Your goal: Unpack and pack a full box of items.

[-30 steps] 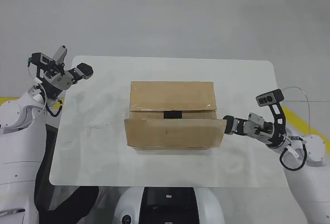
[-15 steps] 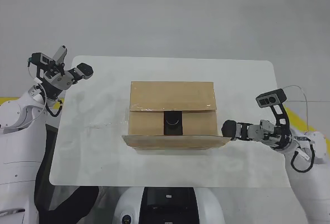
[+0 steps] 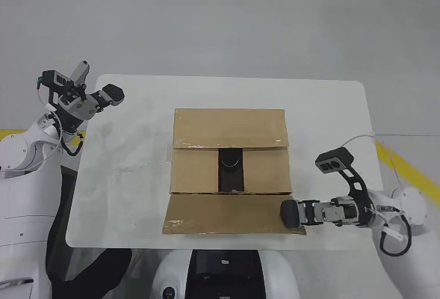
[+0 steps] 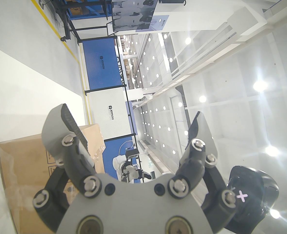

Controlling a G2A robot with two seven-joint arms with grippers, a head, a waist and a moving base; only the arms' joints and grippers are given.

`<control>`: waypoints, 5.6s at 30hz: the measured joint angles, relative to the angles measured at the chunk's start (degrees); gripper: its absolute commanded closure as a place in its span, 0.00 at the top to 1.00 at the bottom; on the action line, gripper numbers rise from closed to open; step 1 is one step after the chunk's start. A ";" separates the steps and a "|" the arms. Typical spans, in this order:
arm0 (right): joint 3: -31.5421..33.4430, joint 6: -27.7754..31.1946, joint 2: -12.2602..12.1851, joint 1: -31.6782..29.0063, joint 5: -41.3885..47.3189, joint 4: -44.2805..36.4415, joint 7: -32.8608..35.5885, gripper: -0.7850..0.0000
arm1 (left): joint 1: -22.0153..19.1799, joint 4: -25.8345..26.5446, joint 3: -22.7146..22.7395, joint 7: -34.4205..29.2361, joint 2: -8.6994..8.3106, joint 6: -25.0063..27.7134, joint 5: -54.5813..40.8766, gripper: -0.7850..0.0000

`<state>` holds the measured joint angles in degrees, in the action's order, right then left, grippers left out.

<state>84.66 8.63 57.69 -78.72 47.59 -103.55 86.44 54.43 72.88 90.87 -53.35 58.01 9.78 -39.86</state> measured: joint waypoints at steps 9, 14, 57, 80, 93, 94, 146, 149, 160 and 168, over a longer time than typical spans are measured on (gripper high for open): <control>-0.22 -1.25 -0.42 -3.82 -4.50 -1.23 -1.20 1.00 | 0.00 0.00 0.00 0.00 0.00 0.00 0.00 1.00; 0.10 -1.06 -0.63 -6.37 -7.02 -1.37 -3.44 1.00 | 0.00 0.00 0.00 0.00 0.00 0.00 0.00 1.00; -1.31 -1.88 -1.63 -7.44 -14.40 3.15 -10.85 1.00 | 0.00 0.00 0.00 0.00 0.00 0.00 0.00 1.00; 8.07 -0.15 -2.37 -0.52 -4.89 1.34 -13.58 1.00 | 0.00 0.00 0.00 0.00 0.00 0.00 0.00 1.00; 8.96 2.38 -2.27 4.66 -3.75 10.46 -17.31 1.00 | 0.00 0.00 0.00 0.00 0.00 0.00 0.00 1.00; 8.72 2.71 -2.20 4.89 -3.40 11.07 -17.69 1.00 | 0.00 0.00 0.00 0.00 0.00 0.00 0.00 1.00; 8.61 2.84 -2.17 5.02 -3.19 11.37 -17.83 1.00 | 11.35 20.20 -0.95 -17.72 -1.65 -6.54 0.74 1.00; 8.61 2.84 -2.17 5.02 -3.19 11.37 -17.83 1.00 | 12.55 22.74 -1.75 -17.62 -1.68 -7.23 1.27 1.00; 8.61 2.84 -2.17 5.02 -3.19 11.37 -17.83 1.00 | 13.72 25.94 -5.65 -17.55 -1.70 -8.37 4.12 1.00; 8.61 2.84 -2.17 5.02 -3.19 11.37 -17.83 1.00 | 13.12 23.79 -8.35 -16.37 -1.66 -10.32 5.99 1.00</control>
<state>93.27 11.47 55.53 -73.70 44.39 -92.18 68.62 67.55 96.67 82.52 -69.72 56.35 -0.54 -33.87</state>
